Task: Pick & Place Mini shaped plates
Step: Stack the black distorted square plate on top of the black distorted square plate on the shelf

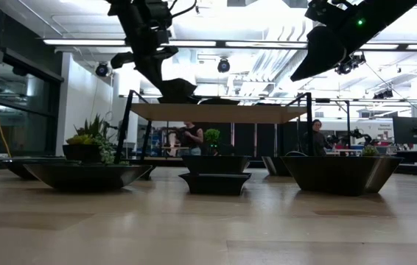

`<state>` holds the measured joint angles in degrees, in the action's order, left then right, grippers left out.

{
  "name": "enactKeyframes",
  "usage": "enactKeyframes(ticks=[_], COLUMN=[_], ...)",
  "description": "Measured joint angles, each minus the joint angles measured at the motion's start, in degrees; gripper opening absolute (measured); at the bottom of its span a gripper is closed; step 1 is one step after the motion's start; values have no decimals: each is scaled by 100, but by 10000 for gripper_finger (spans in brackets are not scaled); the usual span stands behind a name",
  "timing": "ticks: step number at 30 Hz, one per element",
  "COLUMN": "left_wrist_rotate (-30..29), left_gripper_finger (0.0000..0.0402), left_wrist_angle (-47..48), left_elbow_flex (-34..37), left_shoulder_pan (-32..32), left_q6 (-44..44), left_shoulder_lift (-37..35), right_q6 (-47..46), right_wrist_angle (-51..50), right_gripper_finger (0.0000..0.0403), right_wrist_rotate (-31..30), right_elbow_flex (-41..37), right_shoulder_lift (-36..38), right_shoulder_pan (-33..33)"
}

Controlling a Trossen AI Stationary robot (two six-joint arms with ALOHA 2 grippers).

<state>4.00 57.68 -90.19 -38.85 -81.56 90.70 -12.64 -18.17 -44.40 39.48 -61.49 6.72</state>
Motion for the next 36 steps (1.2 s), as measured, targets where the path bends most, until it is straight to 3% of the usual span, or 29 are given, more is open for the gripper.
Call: enactKeyframes(ticks=[23,36], left_wrist_rotate=[268,68], left_gripper_finger=[5,5], left_wrist_angle=[38,46], left_elbow_flex=[2,9], left_shoulder_pan=[-1,-7], left_q6=[-262,-260], left_shoulder_lift=[25,103], right_q6=[-26,-20], right_wrist_angle=[-2,-4], right_gripper_finger=[194,194], right_wrist_rotate=[2,2], right_elbow_flex=[0,0], right_shoulder_lift=[0,0], right_shoulder_pan=[2,0])
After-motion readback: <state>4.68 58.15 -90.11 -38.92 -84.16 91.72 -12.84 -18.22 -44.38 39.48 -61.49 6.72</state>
